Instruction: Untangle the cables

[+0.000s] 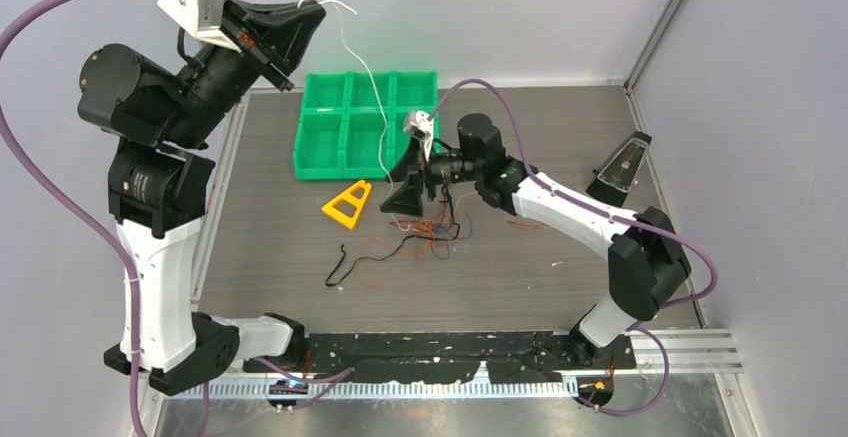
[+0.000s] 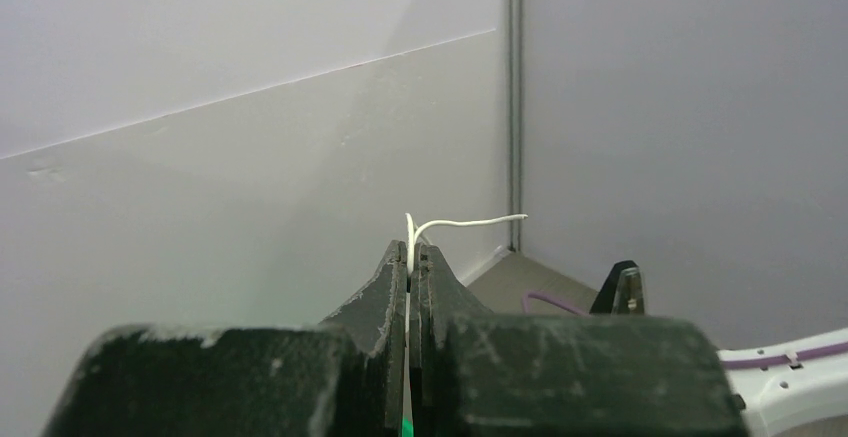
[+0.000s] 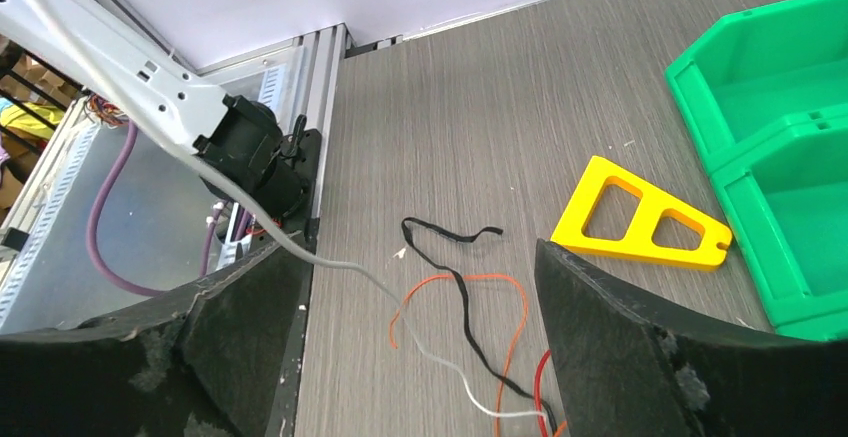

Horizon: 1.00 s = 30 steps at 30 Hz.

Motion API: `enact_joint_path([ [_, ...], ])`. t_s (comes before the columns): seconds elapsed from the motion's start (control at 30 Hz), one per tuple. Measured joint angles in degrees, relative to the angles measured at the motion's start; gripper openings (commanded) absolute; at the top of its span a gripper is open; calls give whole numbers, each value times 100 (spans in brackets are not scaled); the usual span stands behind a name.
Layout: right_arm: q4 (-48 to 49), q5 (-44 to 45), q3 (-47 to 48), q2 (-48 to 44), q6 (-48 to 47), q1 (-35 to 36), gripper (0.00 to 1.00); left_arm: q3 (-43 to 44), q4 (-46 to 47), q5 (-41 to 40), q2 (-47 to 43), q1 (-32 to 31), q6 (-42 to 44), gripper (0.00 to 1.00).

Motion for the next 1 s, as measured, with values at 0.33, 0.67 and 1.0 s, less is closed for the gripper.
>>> enact_joint_path([
  [0.33,483,369,-2,420,186,173,6,-168,-15,-931,-66,367,396,0],
  [0.67,-999,481,2358,-20,107,-476,5,-4623,-407,-562,-1598,1690,1462,0],
  [1.0,-1141,190,2406,-857,144,-977,5,-6216,-1569,1303,-1921,1637,1873,0],
])
